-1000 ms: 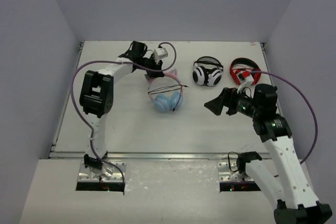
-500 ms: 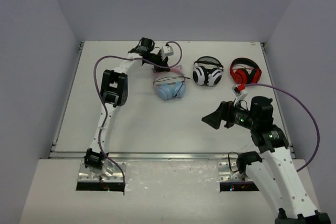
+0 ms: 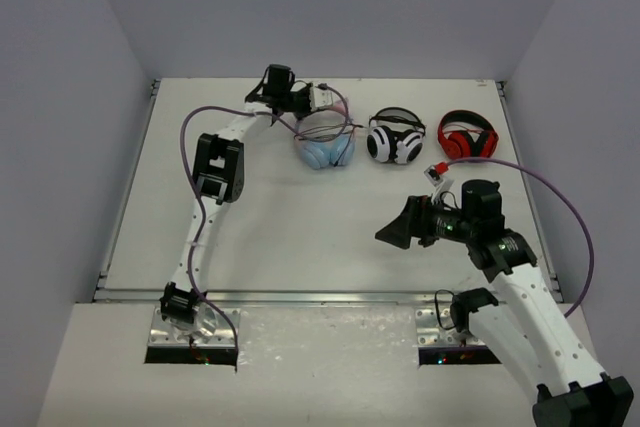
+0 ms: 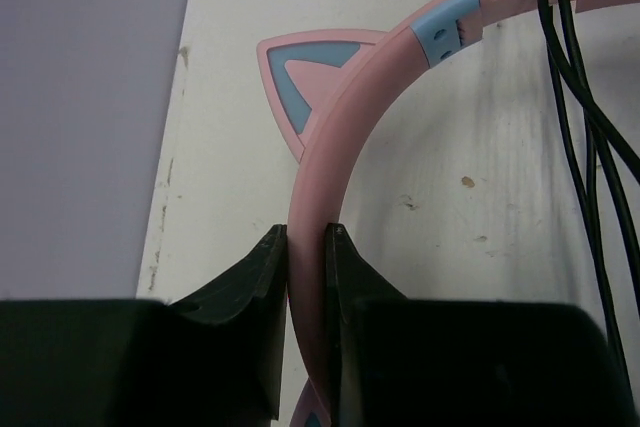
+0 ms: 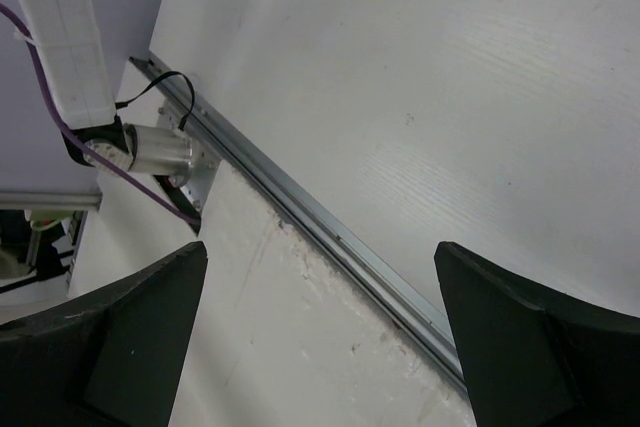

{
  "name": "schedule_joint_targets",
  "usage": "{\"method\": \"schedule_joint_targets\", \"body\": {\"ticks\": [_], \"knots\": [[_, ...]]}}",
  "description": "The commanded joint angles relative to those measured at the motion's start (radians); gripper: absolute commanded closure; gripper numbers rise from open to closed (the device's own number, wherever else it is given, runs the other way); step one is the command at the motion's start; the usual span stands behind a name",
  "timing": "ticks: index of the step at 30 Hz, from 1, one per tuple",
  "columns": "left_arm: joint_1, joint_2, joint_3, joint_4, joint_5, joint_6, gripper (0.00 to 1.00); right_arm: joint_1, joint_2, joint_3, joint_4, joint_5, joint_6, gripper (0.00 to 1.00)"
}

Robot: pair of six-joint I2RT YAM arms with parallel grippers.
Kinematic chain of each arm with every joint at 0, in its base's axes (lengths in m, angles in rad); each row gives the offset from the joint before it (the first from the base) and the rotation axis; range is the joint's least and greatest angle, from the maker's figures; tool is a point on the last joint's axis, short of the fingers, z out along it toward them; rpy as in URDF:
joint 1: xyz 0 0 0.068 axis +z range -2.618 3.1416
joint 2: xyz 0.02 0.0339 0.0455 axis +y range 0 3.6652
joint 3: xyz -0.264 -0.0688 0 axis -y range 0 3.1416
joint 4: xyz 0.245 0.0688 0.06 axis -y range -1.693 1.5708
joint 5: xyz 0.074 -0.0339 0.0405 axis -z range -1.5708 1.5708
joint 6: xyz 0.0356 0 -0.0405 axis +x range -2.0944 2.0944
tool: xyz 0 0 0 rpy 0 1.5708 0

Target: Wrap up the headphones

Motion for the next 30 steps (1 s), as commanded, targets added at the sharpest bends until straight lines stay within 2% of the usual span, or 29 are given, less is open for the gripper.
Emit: {"method": "schedule_joint_targets", "body": {"ticks": [1, 6, 8, 9, 10, 12, 14, 16, 17, 18, 20, 23, 27, 28, 29, 30], "knots": [[0.027, 0.007, -0.036, 0.165, -0.051, 0.203, 1.00, 0.013, 0.029, -0.004, 0.034, -0.003, 0.004, 0.04], [0.030, -0.020, -0.099, 0.184, -0.045, 0.283, 0.99, 0.017, 0.062, -0.004, 0.048, 0.003, -0.004, 0.04], [0.036, -0.035, -0.132, 0.187, -0.042, 0.292, 0.84, 0.019, 0.072, -0.013, 0.059, 0.003, -0.005, 0.04], [0.037, -0.043, -0.148, 0.202, -0.045, 0.289, 0.69, 0.019, 0.075, -0.017, 0.063, 0.005, -0.004, 0.04], [0.037, -0.043, -0.157, 0.211, -0.045, 0.286, 0.63, 0.019, 0.075, -0.020, 0.077, 0.003, -0.002, 0.04], [0.037, -0.040, -0.169, 0.292, -0.053, 0.236, 0.62, 0.019, 0.073, -0.030, 0.089, -0.003, 0.004, 0.04], [0.032, -0.031, -0.165, 0.398, -0.062, 0.132, 0.56, 0.020, 0.069, -0.043, 0.100, -0.006, 0.005, 0.04], [0.020, -0.040, -0.172, 0.447, -0.077, 0.089, 0.49, 0.020, 0.067, -0.049, 0.094, -0.005, 0.001, 0.04], [0.014, -0.049, -0.188, 0.557, -0.120, 0.000, 0.45, 0.020, 0.065, -0.049, 0.090, -0.003, -0.001, 0.04], [0.009, -0.074, -0.200, 0.591, -0.128, -0.028, 0.01, 0.022, 0.062, -0.047, 0.085, -0.005, -0.005, 0.04], [0.000, -0.106, -0.214, 0.642, -0.142, -0.104, 0.00, 0.022, 0.056, -0.041, 0.077, -0.006, -0.007, 0.04], [-0.006, -0.201, -0.276, 0.661, -0.153, -0.123, 0.00, 0.020, 0.029, -0.032, 0.076, -0.014, -0.011, 0.04], [-0.013, -0.380, -0.437, 0.716, -0.206, -0.137, 0.00, 0.020, -0.008, -0.020, 0.068, 0.032, -0.034, 0.03], [-0.013, -0.410, -0.485, 0.746, -0.241, -0.155, 0.00, 0.020, -0.011, -0.010, 0.065, 0.049, -0.047, 0.03], [-0.013, -0.458, -0.499, 0.760, -0.330, -0.257, 0.00, 0.020, -0.010, -0.004, 0.066, 0.076, -0.070, 0.03], [-0.014, -0.482, -0.501, 0.716, -0.379, -0.298, 0.00, 0.022, -0.007, 0.005, 0.056, 0.153, -0.086, 0.02]]}}
